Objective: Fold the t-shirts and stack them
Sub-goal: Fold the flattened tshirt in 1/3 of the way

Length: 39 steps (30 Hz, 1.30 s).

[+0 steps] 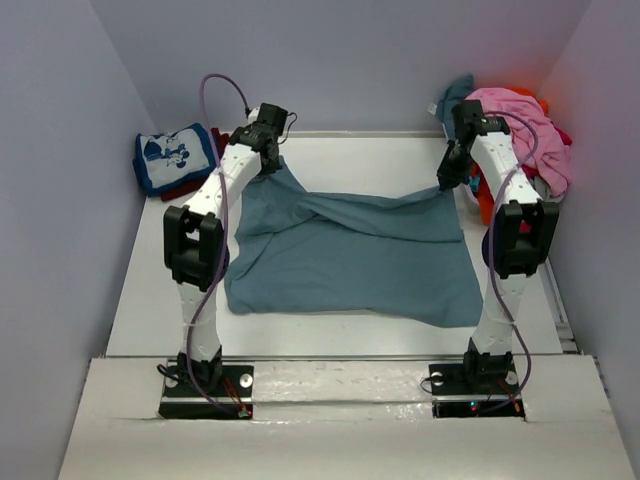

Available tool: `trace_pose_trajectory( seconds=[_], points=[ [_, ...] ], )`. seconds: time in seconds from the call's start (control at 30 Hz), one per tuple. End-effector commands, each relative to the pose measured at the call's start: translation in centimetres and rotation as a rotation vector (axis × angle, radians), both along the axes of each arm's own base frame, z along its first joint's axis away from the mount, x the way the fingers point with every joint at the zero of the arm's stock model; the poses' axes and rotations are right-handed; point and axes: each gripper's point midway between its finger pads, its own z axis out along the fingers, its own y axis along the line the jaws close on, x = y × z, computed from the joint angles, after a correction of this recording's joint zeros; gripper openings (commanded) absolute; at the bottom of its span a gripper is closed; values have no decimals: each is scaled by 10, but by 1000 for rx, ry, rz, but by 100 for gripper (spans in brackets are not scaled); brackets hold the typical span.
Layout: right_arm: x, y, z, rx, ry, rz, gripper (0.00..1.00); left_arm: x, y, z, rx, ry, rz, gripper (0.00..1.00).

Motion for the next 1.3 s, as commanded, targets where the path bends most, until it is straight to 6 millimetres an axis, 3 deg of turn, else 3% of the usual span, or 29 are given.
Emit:
trace_pose_trajectory(
  seconds=[0.0,0.27,0.43,0.7,0.93,1.17,1.27],
  points=[
    [32,-7,42,-43,-149,-9,7,13,7,31,34,-70,28,6],
    [49,-13,71,-77,-232,-22,7,29,8,49,38,-149,56,6],
    [51,-16,89,-90,-295,-33,7,39,6,76,41,-245,54,6],
    [45,-19,79,-105,-264,-30,7,57,3,100,54,-319,45,6],
    [35,-23,64,-104,-226,-32,7,62,8,88,91,-294,66,6],
    [27,-23,52,-107,-193,-34,7,49,8,29,123,-116,65,6],
    [25,-23,50,-107,-191,-36,7,38,9,20,111,-96,57,6]
  ],
)
